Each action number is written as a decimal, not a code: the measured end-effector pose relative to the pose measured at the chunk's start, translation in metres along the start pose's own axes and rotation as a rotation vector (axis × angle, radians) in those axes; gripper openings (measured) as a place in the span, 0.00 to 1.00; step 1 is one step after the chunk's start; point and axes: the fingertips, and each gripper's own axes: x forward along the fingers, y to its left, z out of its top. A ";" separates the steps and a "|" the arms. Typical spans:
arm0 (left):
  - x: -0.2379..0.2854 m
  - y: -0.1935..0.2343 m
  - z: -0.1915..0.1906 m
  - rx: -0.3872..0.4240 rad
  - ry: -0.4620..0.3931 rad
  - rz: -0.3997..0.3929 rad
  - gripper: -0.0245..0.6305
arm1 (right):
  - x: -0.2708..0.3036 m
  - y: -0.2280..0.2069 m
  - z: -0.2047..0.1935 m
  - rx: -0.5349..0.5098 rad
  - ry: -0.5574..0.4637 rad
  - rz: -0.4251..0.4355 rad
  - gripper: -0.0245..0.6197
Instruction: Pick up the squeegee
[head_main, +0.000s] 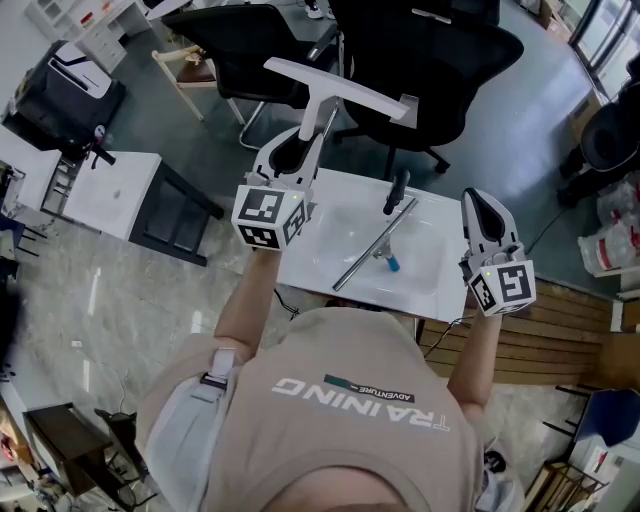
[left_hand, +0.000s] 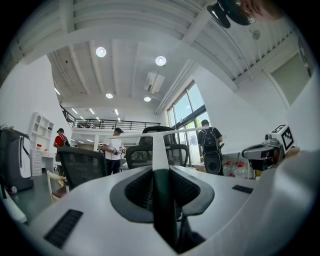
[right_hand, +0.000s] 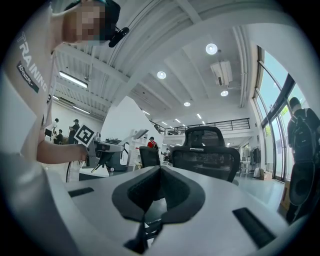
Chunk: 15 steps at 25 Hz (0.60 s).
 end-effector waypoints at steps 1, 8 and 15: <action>0.000 -0.001 0.000 0.000 0.001 -0.001 0.19 | 0.000 0.000 -0.001 0.004 0.001 -0.001 0.09; -0.004 -0.001 -0.003 -0.003 0.007 0.001 0.19 | -0.003 0.003 0.000 -0.001 0.007 0.003 0.09; -0.003 -0.006 0.001 -0.006 0.001 -0.001 0.19 | -0.007 -0.001 0.003 0.002 0.006 -0.001 0.09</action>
